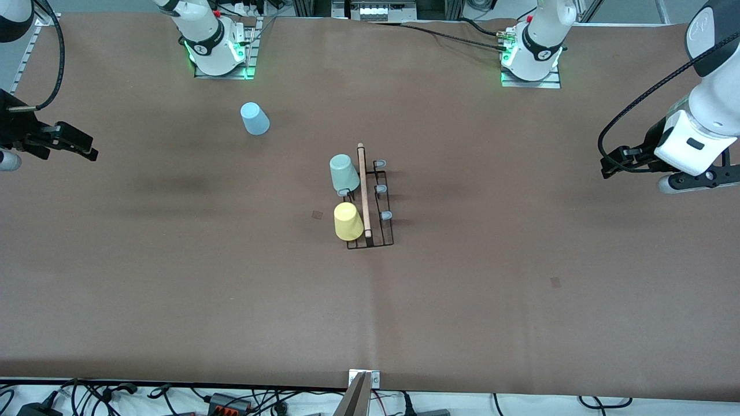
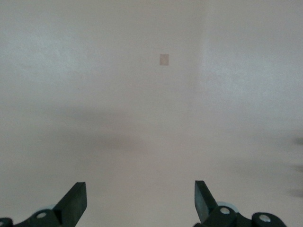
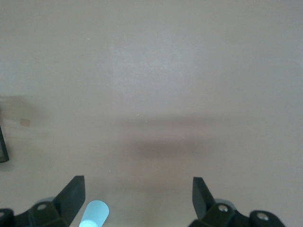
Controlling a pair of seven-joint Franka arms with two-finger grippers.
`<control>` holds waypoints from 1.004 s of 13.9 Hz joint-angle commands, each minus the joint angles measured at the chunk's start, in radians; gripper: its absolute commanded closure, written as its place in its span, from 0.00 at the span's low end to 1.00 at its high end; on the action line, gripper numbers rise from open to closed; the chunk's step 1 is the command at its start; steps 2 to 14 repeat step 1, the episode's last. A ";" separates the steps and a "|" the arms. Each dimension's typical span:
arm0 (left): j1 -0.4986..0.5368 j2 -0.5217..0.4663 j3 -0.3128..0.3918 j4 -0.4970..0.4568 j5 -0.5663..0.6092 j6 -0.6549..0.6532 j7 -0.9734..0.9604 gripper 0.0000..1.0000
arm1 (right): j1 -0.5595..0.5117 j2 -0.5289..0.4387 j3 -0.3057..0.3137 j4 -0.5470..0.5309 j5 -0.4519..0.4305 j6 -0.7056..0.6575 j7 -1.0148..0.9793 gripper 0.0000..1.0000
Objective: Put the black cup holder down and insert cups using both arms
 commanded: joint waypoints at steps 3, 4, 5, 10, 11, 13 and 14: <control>0.004 0.007 -0.001 0.023 0.016 -0.017 0.018 0.00 | -0.014 -0.030 0.013 -0.027 -0.014 -0.001 -0.017 0.00; 0.004 0.007 -0.001 0.023 0.016 -0.017 0.018 0.00 | -0.014 -0.030 0.013 -0.027 -0.014 -0.001 -0.017 0.00; 0.004 0.007 -0.001 0.023 0.016 -0.017 0.018 0.00 | -0.014 -0.030 0.013 -0.027 -0.014 -0.001 -0.017 0.00; 0.004 0.007 -0.001 0.023 0.016 -0.017 0.018 0.00 | -0.014 -0.030 0.013 -0.027 -0.014 -0.001 -0.017 0.00; 0.004 0.007 -0.001 0.023 0.016 -0.017 0.018 0.00 | -0.014 -0.030 0.013 -0.027 -0.014 -0.001 -0.017 0.00; 0.004 0.007 -0.001 0.023 0.016 -0.017 0.018 0.00 | -0.014 -0.030 0.013 -0.027 -0.014 -0.001 -0.017 0.00; 0.004 0.007 -0.001 0.023 0.016 -0.017 0.018 0.00 | -0.014 -0.030 0.013 -0.027 -0.014 -0.001 -0.017 0.00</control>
